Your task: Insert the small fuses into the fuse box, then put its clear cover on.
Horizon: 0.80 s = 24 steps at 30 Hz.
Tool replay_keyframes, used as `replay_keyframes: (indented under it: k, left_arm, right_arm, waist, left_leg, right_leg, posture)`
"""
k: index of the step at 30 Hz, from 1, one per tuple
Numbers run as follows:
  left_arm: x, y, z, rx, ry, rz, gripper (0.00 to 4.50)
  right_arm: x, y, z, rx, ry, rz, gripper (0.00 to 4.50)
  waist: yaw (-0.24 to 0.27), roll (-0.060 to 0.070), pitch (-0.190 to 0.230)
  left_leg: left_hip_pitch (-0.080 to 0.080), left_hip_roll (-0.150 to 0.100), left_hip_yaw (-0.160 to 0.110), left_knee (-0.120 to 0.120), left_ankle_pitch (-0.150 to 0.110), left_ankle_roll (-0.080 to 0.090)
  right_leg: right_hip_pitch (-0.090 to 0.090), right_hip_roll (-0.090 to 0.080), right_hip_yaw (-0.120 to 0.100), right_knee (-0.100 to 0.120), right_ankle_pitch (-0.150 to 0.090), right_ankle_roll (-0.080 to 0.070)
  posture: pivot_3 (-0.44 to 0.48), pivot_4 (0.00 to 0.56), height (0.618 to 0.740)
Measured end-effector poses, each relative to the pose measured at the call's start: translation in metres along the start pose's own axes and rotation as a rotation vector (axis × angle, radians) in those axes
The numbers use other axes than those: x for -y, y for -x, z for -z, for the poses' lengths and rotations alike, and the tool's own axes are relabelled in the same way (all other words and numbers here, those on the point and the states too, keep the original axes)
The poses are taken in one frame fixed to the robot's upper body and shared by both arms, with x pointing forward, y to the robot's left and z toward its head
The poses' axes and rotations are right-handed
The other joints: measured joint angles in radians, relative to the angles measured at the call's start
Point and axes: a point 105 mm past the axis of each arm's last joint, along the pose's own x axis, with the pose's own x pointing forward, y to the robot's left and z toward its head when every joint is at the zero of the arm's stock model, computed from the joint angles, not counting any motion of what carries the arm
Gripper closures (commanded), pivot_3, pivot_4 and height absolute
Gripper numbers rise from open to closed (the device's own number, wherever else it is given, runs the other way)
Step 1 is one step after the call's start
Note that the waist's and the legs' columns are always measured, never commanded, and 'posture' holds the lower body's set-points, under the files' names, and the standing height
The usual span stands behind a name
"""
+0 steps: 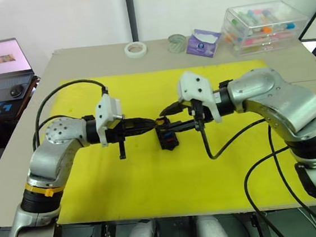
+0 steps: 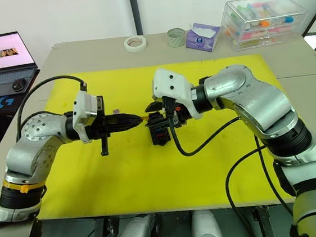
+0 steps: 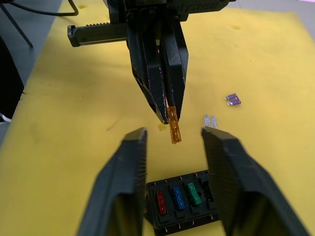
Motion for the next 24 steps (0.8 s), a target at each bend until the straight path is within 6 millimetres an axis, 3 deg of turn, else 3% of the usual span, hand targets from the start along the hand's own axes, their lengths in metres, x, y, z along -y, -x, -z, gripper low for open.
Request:
replay_keyframes:
  k: [2, 16, 17, 24]
  left_arm:
    - [0.0, 0.0, 0.0, 0.0, 0.0, 0.001, 4.5]
    - [0.003, 0.0, -0.003, -0.03, 0.0, 0.006, 4.5]
    - [0.004, 0.001, -0.003, -0.036, 0.001, 0.007, 4.02]
    - [0.01, 0.006, 0.001, -0.031, 0.083, -0.01, 1.76]
  right_arm:
    - [0.0, 0.0, 0.0, 0.0, -0.001, -0.001, 4.46]
    - [-0.002, 0.0, 0.001, 0.0, -0.013, -0.014, 4.46]
    - [-0.002, 0.0, 0.001, 0.001, -0.012, -0.017, 4.5]
    - [0.0, 0.002, 0.004, -0.003, 0.003, -0.012, 4.5]
  waist:
    - [0.0, 0.0, 0.0]
    - [-0.001, 0.0, 0.0]
    - [-0.001, 0.0, 0.0]
    - [-0.001, 0.0, 0.0]
  left_leg:
    - [0.0, 0.0, 0.0, 0.0, 0.0, 0.0]
    - [0.0, 0.0, 0.0, 0.0, 0.0, 0.0]
    - [0.0, 0.0, 0.0, 0.0, 0.0, 0.0]
    - [0.0, 0.0, 0.0, 0.0, 0.0, 0.0]
  right_leg:
    - [0.0, 0.0, 0.0, 0.0, 0.0, 0.0]
    - [0.0, 0.0, 0.0, 0.0, 0.0, 0.0]
    - [0.0, 0.0, 0.0, 0.0, 0.0, 0.0]
    - [0.0, 0.0, 0.0, 0.0, 0.0, 0.0]
  posture:
    - [0.0, 0.15, 0.74]
    - [0.0, 0.15, 0.74]
    - [0.0, 0.15, 0.74]
    - [0.0, 0.15, 0.74]
